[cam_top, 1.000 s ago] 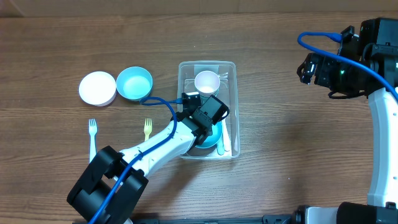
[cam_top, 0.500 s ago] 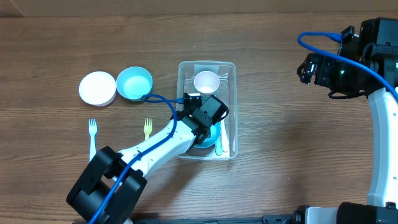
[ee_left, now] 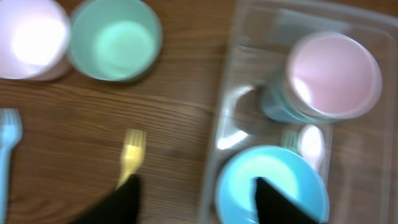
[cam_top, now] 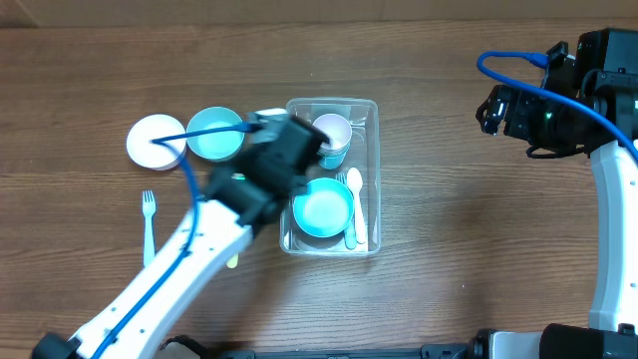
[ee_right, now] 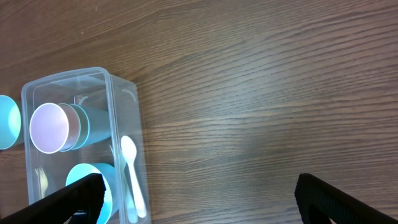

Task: Pack container
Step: 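Move the left gripper to the upper teal bowl on the table, then grasp the upper teal bowl rim with the left gripper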

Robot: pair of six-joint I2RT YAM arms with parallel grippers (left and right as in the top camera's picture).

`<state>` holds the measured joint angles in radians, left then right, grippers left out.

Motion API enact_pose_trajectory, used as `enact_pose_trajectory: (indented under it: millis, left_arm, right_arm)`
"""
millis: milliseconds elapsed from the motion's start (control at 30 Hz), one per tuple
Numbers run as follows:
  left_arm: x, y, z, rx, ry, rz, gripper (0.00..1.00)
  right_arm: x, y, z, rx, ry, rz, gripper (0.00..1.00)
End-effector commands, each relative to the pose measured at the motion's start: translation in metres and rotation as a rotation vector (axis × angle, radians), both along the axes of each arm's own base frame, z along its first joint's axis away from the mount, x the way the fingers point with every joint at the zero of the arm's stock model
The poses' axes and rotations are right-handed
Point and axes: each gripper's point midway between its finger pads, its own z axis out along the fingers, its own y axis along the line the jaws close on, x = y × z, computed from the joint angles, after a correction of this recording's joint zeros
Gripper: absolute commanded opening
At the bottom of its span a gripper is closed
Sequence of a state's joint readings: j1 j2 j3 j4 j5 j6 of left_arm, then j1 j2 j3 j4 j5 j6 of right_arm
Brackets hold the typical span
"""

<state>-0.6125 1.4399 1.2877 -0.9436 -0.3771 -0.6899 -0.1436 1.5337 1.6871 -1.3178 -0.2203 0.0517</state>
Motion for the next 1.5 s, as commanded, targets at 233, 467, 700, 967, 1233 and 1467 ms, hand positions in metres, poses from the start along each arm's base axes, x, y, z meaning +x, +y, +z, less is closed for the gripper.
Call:
enact_pose_trajectory:
  millis: [233,467,700,967,1233,1467]
  left_arm:
    - [0.044,0.102,0.009,0.169,0.001,0.019,0.74]
    - [0.088,0.089,-0.038,0.323,0.062,-0.308,0.81]
    - [0.109,0.087,-0.12,0.406,0.211,-0.449,0.85]
    - [0.118,0.105,-0.162,0.406,0.271,-0.432,0.79]
    - [0.129,0.106,-0.158,0.385,0.223,-0.424,0.34]
    - [0.13,0.102,-0.157,0.367,0.214,-0.434,0.13]
  right_arm:
    - [0.003,-0.002,0.01,-0.006,-0.033,-0.005,1.0]
    - [0.003,-0.002,0.01,-0.006,-0.033,-0.005,1.0]
    - [0.003,-0.002,0.01,-0.006,-0.033,-0.005,1.0]
    - [0.003,-0.002,0.01,-0.006,-0.033,-0.005,1.0]
    - [0.003,-0.002,0.01,-0.006,-0.033,-0.005,1.0]
    - [0.003,-0.002,0.01,-0.006,-0.033,-0.005,1.0]
